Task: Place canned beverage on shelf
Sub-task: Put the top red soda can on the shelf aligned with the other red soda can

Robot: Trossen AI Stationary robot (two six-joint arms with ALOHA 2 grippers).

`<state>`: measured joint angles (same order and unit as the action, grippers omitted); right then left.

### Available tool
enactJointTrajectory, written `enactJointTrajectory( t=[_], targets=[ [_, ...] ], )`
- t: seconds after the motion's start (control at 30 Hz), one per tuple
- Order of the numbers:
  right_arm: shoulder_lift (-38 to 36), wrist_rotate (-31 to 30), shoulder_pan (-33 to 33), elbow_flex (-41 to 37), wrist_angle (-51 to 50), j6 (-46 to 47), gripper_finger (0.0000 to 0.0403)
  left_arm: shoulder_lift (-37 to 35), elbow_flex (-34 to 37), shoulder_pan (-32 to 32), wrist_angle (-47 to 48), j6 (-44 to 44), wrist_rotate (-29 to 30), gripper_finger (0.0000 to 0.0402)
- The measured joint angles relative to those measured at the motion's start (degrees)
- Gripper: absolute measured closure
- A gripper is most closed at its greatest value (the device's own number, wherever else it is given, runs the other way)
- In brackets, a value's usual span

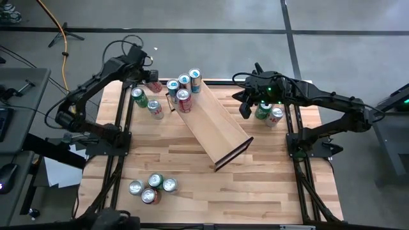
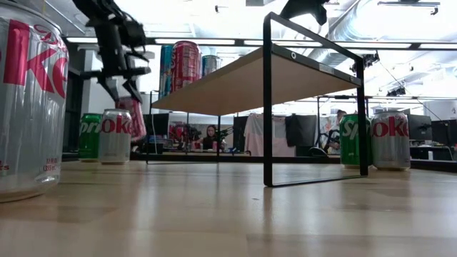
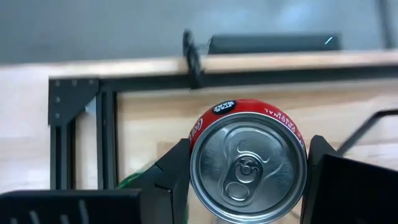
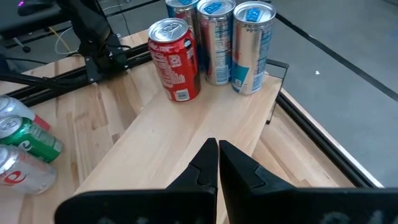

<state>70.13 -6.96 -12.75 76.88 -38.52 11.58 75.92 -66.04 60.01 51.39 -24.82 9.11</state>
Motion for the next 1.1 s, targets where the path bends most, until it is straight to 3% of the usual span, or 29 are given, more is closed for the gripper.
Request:
enactJointTrajectory(
  t=[0.53,0.7,0.87,1.1],
  targets=[
    [0.0,-0.59,0.0,0.0,0.03,0.47,0.0402,-19.79,-0.17,-1.88,-13.31,0.3,-1.85,0.0284],
    [0.0,-0.59,0.0,0.0,0.48,0.56,0.0402,-22.52,-4.23,-4.94,-19.79,3.35,-2.37,0.0284],
    [0.0,-0.59,0.0,0.0,1.94,0.41,0.0402,-21.8,-10.81,-13.13,-24.01,8.17,-4.39,0.0284],
    [-0.14,-0.61,0.0,0.0,2.48,-0.23,0.0402,-14.94,-20.93,-32.35,-21.24,14.44,-2.88,0.0284]
  ],
)
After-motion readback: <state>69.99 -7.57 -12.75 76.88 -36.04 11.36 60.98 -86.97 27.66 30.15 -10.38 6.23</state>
